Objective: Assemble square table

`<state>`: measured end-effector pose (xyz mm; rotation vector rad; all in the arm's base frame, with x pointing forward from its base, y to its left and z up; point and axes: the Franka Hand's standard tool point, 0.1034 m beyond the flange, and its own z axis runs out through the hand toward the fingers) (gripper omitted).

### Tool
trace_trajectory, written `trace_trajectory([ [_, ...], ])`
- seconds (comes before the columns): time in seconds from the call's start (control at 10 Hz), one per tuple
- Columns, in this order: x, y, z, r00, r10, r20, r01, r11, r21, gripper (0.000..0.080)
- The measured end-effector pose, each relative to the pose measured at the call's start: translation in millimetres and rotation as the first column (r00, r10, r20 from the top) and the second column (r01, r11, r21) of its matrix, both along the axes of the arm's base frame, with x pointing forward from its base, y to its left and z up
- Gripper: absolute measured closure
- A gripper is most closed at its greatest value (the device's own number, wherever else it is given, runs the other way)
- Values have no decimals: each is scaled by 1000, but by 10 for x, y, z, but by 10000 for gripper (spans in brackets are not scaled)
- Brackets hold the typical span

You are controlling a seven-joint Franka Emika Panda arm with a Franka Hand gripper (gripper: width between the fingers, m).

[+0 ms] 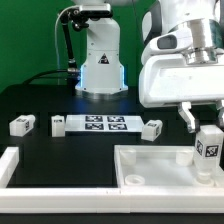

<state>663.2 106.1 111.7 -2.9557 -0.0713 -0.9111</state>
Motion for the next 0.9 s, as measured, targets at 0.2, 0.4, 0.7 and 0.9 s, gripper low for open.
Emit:
trace_trajectory([
  [0.2, 13, 2, 1, 1000, 1, 13, -1, 1000, 0, 509],
  [0.4, 17, -29, -3, 1000, 5, 14, -5, 1000, -7, 509],
  [0.7, 6, -50, -24, 1000, 12, 11, -11, 1000, -14, 509],
  [0.9, -10, -29, -59, 1000, 13, 6, -13, 1000, -14, 509],
])
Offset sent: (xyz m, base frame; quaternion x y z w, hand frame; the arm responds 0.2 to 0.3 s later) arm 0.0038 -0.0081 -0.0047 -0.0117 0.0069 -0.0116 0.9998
